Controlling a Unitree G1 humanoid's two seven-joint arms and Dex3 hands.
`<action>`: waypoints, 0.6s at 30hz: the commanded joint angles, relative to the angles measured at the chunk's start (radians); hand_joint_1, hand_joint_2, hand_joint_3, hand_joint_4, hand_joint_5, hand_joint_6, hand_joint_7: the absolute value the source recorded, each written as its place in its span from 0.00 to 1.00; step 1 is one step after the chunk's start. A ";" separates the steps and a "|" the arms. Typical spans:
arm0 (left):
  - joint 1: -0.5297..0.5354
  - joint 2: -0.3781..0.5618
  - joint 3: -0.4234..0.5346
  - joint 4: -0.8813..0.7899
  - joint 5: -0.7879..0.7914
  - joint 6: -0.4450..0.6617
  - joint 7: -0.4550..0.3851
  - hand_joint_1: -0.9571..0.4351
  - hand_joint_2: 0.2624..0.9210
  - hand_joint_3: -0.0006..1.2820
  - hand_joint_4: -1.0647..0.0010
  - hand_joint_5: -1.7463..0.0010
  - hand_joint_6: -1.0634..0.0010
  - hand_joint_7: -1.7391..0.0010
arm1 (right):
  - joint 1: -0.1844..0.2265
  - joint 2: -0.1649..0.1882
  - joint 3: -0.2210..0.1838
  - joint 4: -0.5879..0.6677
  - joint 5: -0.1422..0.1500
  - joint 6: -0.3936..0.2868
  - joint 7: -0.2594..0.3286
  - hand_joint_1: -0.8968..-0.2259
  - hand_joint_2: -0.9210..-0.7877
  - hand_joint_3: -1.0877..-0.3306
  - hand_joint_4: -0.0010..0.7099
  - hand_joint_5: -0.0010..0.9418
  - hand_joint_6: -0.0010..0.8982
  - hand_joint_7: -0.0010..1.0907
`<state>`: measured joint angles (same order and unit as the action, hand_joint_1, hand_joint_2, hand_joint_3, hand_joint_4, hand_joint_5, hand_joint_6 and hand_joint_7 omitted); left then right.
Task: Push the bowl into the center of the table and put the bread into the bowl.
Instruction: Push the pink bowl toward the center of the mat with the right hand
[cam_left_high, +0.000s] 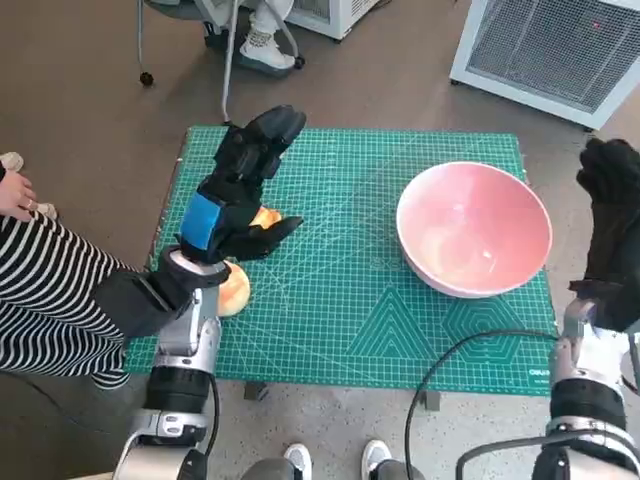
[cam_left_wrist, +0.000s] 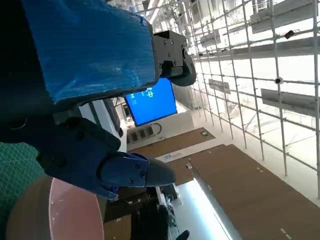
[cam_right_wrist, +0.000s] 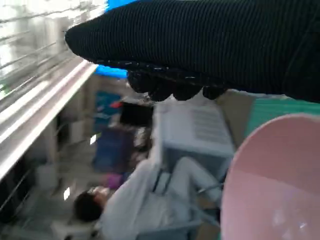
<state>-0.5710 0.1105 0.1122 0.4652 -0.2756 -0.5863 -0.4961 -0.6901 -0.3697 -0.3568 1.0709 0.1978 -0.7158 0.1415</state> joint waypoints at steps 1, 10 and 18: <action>-0.012 0.006 -0.001 0.012 0.011 -0.012 0.002 0.35 0.87 0.28 1.00 0.81 1.00 0.66 | -0.007 -0.008 -0.022 0.092 0.016 0.052 0.001 0.36 0.00 0.24 0.15 0.00 0.00 0.40; -0.009 0.010 -0.003 0.007 0.014 -0.007 0.004 0.35 0.86 0.28 1.00 0.81 1.00 0.66 | -0.020 -0.005 -0.052 0.176 0.024 0.139 0.005 0.42 0.00 0.20 0.14 0.00 0.01 0.36; -0.002 0.020 -0.002 -0.009 0.011 0.003 0.002 0.35 0.86 0.28 0.99 0.81 1.00 0.66 | -0.036 0.043 -0.082 0.216 0.047 0.224 0.022 0.47 0.00 0.17 0.11 0.00 0.04 0.31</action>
<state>-0.5707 0.1208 0.1121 0.4681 -0.2740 -0.5863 -0.4951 -0.7293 -0.3602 -0.4295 1.2581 0.2322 -0.5390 0.1538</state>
